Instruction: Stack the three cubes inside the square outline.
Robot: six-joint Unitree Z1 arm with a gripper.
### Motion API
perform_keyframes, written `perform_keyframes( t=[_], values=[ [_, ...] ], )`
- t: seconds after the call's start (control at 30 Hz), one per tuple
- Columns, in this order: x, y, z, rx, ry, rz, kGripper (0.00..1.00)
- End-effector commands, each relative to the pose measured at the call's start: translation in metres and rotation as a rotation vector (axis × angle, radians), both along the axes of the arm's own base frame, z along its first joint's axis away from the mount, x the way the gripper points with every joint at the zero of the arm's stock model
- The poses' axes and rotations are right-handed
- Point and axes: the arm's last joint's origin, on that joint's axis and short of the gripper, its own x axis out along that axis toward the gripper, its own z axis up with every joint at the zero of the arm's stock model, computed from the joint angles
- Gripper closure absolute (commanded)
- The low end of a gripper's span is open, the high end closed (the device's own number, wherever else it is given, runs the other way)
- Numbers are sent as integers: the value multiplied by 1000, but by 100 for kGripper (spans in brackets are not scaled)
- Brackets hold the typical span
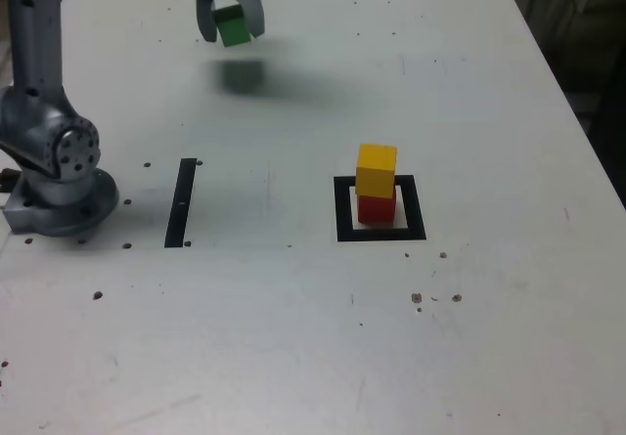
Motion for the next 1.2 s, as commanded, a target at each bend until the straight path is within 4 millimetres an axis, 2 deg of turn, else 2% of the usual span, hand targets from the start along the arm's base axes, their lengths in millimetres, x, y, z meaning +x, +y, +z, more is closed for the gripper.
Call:
perform_keyframes(
  t=[0.0,0.3,1.17],
  values=[
    [3,-11,6,19,-16,-8,67],
    [19,-50,13,26,-36,-50,67],
    [72,-140,37,14,-94,-203,67]
  ],
)
